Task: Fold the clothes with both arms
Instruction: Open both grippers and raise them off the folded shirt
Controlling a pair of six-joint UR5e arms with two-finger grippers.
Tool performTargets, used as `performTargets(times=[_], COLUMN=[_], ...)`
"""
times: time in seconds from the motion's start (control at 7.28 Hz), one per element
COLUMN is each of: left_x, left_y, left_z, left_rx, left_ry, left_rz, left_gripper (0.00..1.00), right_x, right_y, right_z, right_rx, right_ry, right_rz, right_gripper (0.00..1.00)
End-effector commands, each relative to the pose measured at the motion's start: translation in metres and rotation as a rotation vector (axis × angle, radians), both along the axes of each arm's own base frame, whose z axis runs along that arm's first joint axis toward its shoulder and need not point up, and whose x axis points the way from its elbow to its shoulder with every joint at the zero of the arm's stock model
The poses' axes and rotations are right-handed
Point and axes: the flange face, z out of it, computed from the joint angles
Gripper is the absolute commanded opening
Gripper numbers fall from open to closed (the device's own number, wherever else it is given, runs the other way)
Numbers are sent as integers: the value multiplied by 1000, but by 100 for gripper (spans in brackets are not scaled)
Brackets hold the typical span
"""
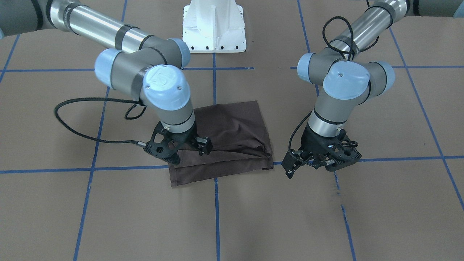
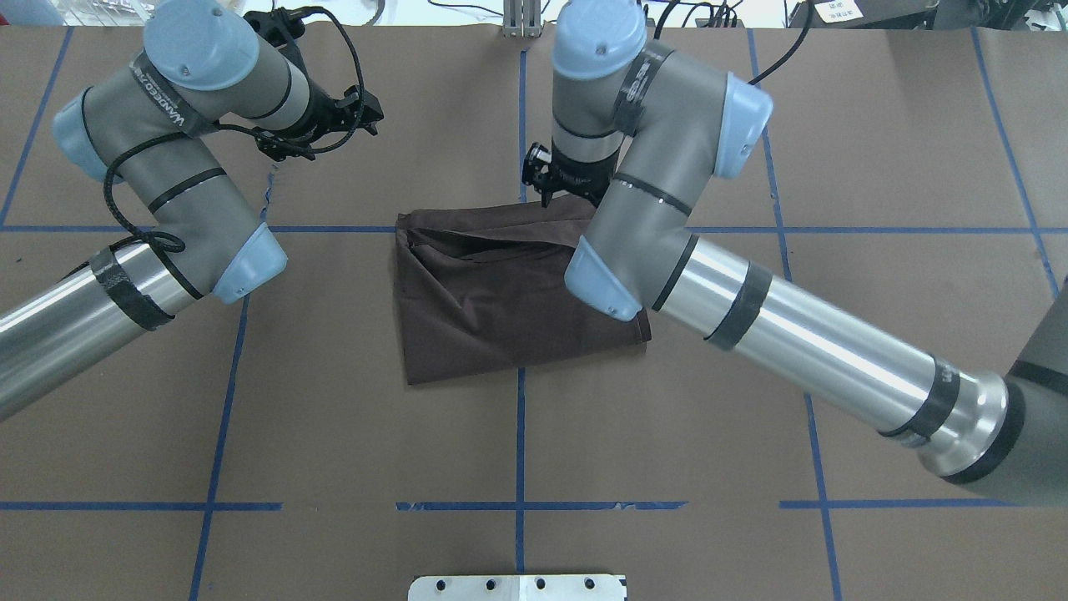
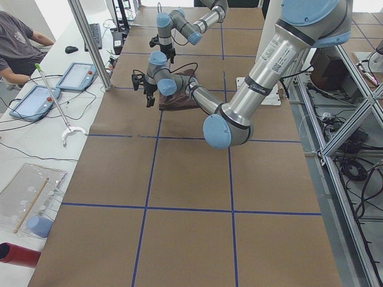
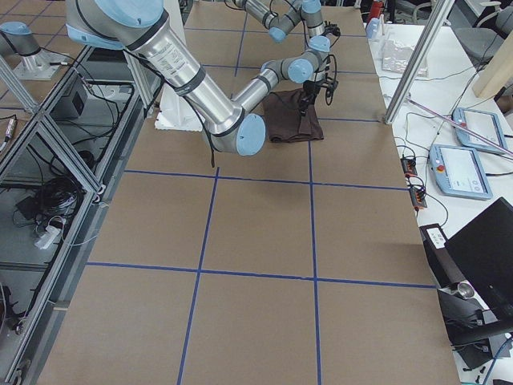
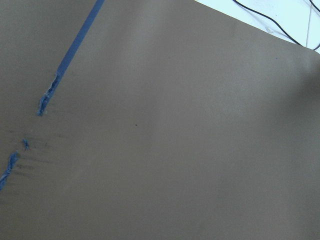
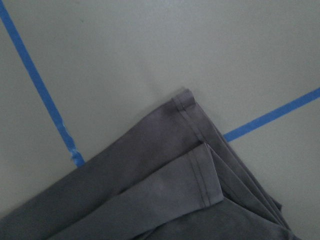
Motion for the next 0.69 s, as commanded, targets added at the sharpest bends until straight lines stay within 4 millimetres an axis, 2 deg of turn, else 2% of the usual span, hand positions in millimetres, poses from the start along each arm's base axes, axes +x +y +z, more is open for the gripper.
performTargets(times=[0.0,0.14,0.27,0.41,0.55], left_x=[-5,-5,-5,-7,-9], left_y=[4,4,4,3,3], left_z=[11,12,12,12,11], left_rx=[3,4,3,3,-5], left_ry=[-7,-7,-8,-8,2], left_rz=[19,20,20,18,31], left_gripper=[100,100,100,100,100], right_x=[-58,-74,-92,-103,-105], right_y=[58,60,49,41,40], right_z=[-11,-17,-14,-12,-8], right_rx=[155,174,186,203,205], right_ry=[113,117,115,109,113], right_rz=[-95,-114,-124,-136,-142], right_gripper=[100,100,100,100,100])
